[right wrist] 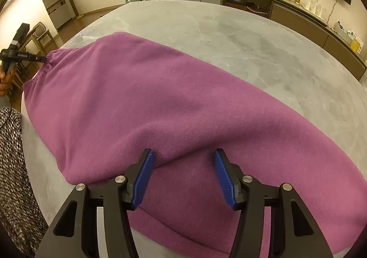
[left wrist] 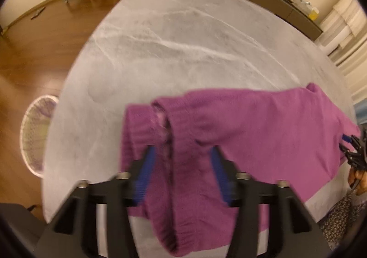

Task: Fold clothes
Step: 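Grasp the elastic waistband with the left gripper, pull it straight, release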

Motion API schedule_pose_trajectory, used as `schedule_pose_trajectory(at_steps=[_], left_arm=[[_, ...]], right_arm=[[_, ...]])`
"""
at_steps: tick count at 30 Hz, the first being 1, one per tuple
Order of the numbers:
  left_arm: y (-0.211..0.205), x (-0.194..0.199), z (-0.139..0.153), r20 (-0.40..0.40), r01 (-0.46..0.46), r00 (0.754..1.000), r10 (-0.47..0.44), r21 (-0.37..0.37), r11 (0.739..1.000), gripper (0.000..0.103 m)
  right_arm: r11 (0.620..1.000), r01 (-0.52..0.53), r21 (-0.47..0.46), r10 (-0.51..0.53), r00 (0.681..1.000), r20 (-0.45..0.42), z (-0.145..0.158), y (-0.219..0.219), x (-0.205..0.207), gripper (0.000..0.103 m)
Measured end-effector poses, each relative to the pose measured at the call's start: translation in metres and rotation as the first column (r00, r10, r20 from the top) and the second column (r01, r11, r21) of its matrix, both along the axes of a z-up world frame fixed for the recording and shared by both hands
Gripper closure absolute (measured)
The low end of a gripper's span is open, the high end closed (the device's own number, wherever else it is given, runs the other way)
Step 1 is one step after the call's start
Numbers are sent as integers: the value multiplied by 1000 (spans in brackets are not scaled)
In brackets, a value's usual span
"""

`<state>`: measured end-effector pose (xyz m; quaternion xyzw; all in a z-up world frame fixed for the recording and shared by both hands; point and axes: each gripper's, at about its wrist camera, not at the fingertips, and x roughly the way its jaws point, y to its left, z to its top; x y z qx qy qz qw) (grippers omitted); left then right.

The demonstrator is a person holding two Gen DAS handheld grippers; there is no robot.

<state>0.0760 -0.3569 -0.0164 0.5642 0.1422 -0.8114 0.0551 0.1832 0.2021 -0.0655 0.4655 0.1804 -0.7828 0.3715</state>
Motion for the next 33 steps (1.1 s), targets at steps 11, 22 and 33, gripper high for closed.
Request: schedule_pose_trajectory(at_steps=[11,22,33], left_arm=[[-11,25,22,-101,-116,989,106,-100,988,82],[-2,24,-2,-42,-153,988,147,-221,963,45],[-9,13,-18,-49,-118,992,113,-131,984,68]], right_arm=[[1000,-19,14,20,1000,-24,-4,-2,4,33],[999,-29,15,29,999,-30,-6,-1,7,31],[999,-29,15,29,999,-33,-6,-2,8,30]])
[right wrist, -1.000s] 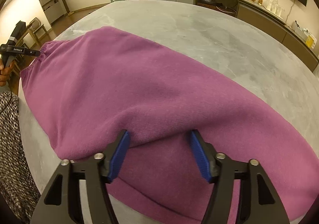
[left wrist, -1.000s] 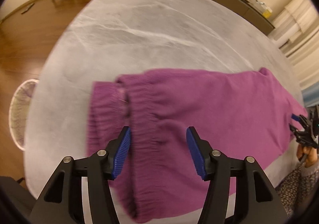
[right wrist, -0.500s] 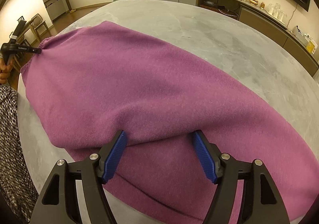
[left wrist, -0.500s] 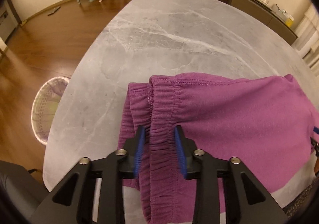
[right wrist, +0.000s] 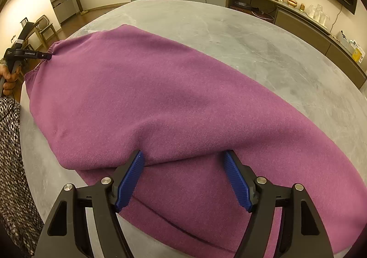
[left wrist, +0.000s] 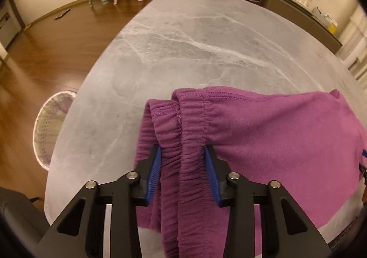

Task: Fold clothes
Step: 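Grasp the elastic waistband with the left gripper, pull it straight, release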

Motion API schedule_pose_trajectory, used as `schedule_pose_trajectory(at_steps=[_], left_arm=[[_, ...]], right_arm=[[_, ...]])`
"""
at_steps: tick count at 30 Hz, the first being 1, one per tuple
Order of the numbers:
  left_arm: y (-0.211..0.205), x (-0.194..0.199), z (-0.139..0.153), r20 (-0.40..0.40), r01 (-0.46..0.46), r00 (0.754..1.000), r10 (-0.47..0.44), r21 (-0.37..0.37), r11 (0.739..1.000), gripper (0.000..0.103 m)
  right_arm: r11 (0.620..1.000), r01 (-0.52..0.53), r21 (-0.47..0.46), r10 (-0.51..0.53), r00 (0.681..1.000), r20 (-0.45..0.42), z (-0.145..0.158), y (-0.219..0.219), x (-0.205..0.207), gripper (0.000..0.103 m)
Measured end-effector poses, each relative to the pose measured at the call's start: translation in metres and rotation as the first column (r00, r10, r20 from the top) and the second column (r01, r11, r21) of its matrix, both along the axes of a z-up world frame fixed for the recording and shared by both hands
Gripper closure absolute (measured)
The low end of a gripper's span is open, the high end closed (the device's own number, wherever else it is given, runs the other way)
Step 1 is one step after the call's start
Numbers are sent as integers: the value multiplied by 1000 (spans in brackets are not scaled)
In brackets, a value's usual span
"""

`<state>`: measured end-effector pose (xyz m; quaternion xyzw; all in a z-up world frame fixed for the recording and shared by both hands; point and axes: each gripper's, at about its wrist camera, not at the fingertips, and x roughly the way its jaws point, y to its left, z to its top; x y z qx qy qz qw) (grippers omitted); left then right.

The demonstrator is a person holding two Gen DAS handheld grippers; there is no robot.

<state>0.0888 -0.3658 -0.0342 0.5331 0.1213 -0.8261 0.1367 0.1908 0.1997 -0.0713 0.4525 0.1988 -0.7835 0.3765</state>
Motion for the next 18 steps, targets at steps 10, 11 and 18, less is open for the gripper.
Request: schedule_pose_trajectory(at_steps=[10,11,18], left_arm=[[-2,-10,79,-227,68,971,-72,-27,997,81],[-7,-16,78,-219,65,973,-72,-40,997,81],[-29,-55,-2,13,45,999,-44,-46,998,78]], right_arm=[[1000,-6,0,6,1000,-1,-1,-2,0,30],[1000,-7,0,7,1000,-1,-1,-3,0,29],[999,-32,15,32,999,-9,-3,-6,4,25]])
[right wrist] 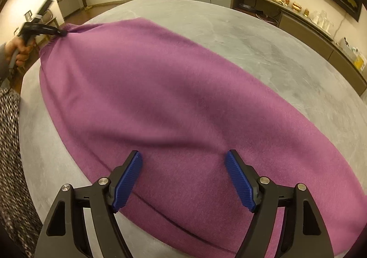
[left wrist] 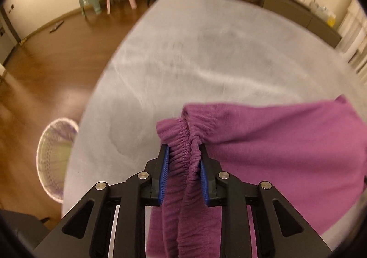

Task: Fold clothes

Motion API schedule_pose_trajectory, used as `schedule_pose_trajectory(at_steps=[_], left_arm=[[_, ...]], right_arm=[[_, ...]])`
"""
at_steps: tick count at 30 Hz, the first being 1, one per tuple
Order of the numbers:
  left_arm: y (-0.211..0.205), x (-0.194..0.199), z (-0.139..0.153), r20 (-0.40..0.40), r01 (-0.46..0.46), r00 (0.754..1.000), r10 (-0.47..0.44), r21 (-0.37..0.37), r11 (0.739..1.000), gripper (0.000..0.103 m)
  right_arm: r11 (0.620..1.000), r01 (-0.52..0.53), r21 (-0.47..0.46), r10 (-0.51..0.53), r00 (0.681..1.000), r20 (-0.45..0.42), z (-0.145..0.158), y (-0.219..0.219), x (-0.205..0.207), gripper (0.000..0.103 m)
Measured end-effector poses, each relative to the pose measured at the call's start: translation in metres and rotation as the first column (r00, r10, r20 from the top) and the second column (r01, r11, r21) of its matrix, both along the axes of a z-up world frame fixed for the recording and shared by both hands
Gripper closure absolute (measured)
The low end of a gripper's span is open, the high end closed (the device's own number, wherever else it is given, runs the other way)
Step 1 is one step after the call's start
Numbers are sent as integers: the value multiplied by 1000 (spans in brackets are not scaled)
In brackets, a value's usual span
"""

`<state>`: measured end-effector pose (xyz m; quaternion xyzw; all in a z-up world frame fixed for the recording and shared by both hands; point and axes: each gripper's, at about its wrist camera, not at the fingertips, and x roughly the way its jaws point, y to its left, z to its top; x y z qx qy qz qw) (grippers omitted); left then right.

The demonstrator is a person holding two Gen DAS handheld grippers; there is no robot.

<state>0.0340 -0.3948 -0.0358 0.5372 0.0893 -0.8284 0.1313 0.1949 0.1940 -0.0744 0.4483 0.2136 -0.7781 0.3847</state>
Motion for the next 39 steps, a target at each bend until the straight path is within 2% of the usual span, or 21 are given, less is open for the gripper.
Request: schedule_pose_trajectory(at_steps=[2,3,6,8,10,14,16,19,20,21,24,27,29,30,31,32,33,35,37,39], left_arm=[[-1,5,10,-21,-5,1000,6,33,999,77],[-3,9,16,-28,-8,1000,9,37,999,70],[-6,14,12,72,6,997,-3,-41,999,50],[3,19,15,112,52,993,-41,-101,994,50],[18,28,31,101,78,993,-61,-176,981,50],[39,37,47,73,119,992,-104,-253,960,50],[36,30,39,100,124,990,-102,-237,963,50],[21,23,31,115,82,992,-59,-206,975,50],[16,28,36,91,62,995,-48,-162,985,50],[12,35,43,63,55,997,-47,-124,991,50],[18,56,66,1,43,999,-43,-92,995,52],[45,66,92,-117,108,987,-106,6,994,52],[78,53,93,-137,193,973,-186,39,980,52],[92,45,89,-135,225,967,-217,53,973,52],[108,35,82,-122,261,960,-252,66,963,52],[121,25,76,-107,284,955,-276,63,957,52],[134,19,71,-94,301,951,-295,53,952,52],[157,16,67,-84,345,936,-341,33,938,52],[177,16,64,-92,389,919,-384,48,920,52],[190,13,50,-67,423,906,-419,67,904,52]], right_arm=[[1000,-14,4,14,1000,26,2,3,0,25],[1000,-13,-5,13,999,49,3,7,-1,25],[1000,-6,-5,7,995,104,5,17,-5,25],[1000,6,14,-8,992,124,11,20,-5,27],[997,52,-55,-45,990,132,27,30,-6,29],[987,78,-138,-67,994,83,46,20,-4,34],[988,52,-142,-42,996,74,41,-2,-1,40],[998,-10,-60,14,998,65,12,-38,12,45],[999,-33,-19,34,998,48,2,-43,19,45],[998,-58,5,58,998,-21,2,-43,29,44],[998,-54,42,56,998,-30,13,-39,39,45],[987,-159,18,160,980,-120,28,-61,58,45],[972,-230,51,235,964,-128,18,-90,65,45],[966,-248,76,256,957,-133,9,-102,65,48],[965,-247,89,257,957,-136,1,-110,63,57],[969,-241,52,245,960,-134,2,-111,60,76],[973,-222,56,228,966,-119,3,-113,57,97],[970,-237,50,242,958,-153,14,-104,68,97],[964,-259,60,265,953,-147,18,-92,80,98],[958,-277,74,284,952,-116,10,-83,86,98]])
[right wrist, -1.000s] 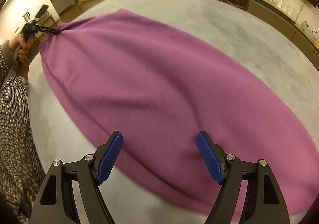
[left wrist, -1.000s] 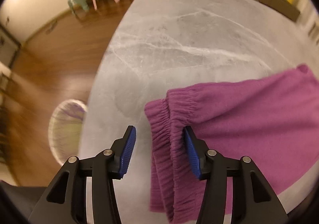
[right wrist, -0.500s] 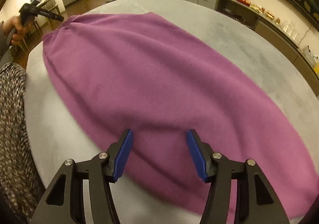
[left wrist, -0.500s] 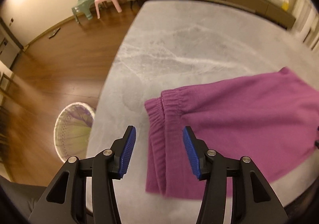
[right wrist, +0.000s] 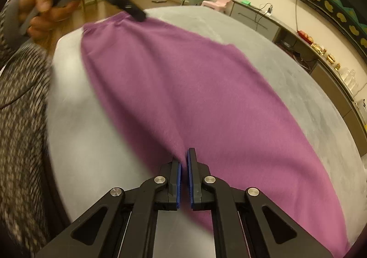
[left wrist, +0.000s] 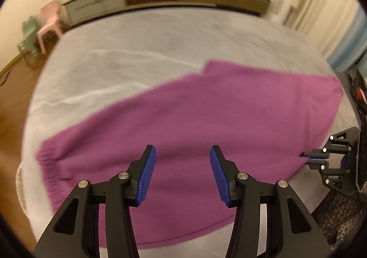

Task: Fold clothes

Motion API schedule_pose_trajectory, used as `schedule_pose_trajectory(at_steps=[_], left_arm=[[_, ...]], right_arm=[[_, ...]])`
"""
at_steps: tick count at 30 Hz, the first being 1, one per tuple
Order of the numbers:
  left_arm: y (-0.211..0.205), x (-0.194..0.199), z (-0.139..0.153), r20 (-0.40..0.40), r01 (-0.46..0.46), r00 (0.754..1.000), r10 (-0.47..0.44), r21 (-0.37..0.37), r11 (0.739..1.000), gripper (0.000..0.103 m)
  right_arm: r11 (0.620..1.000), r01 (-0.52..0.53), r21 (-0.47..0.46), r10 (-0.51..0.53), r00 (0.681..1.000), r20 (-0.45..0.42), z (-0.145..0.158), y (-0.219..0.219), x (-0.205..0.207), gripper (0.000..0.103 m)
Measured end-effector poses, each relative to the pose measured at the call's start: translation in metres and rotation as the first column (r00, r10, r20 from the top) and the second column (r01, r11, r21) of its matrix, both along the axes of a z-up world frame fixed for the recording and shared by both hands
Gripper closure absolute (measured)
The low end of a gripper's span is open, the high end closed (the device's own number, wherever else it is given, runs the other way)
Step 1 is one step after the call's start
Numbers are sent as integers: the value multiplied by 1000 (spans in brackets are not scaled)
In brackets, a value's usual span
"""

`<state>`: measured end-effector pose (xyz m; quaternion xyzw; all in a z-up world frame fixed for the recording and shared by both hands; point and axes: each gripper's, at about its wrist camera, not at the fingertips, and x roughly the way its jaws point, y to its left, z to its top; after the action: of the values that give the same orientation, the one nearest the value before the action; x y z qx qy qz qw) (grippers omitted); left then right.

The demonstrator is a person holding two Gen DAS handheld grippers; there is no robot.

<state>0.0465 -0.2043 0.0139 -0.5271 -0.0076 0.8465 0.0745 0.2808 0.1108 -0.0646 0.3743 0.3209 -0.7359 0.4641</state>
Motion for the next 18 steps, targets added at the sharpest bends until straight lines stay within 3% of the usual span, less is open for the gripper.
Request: schedule_pose_trajectory(at_steps=[2,4,7,9,11,13,16,18], left_arm=[[11,-5,-26,63,22,998,-21,-27,999,51],[13,-7,-47,106,14,994,-4,-95,995,51],[-4,1,-32,51,-40,998,45,-95,995,50],[-30,0,-15,-5,-120,993,120,-70,990,50],[-54,-9,-14,3,-186,982,187,-76,980,50],[-83,-16,-20,5,-264,964,267,-147,953,50],[-126,-20,-38,33,-361,927,373,-181,915,50],[-141,-16,-45,25,-375,924,381,-127,918,50]], right_arm=[[1000,-8,-19,8,1000,19,-6,10,-2,95],[999,13,-32,-10,996,94,-2,22,-16,88],[983,119,-143,-86,972,221,29,72,-51,78],[951,267,-154,-234,950,206,43,119,-89,64],[878,472,-73,-457,875,162,39,175,-142,64],[751,660,23,-659,746,97,25,232,-194,64],[564,822,75,-825,559,81,13,312,-237,64],[468,878,98,-881,455,129,4,351,-257,64]])
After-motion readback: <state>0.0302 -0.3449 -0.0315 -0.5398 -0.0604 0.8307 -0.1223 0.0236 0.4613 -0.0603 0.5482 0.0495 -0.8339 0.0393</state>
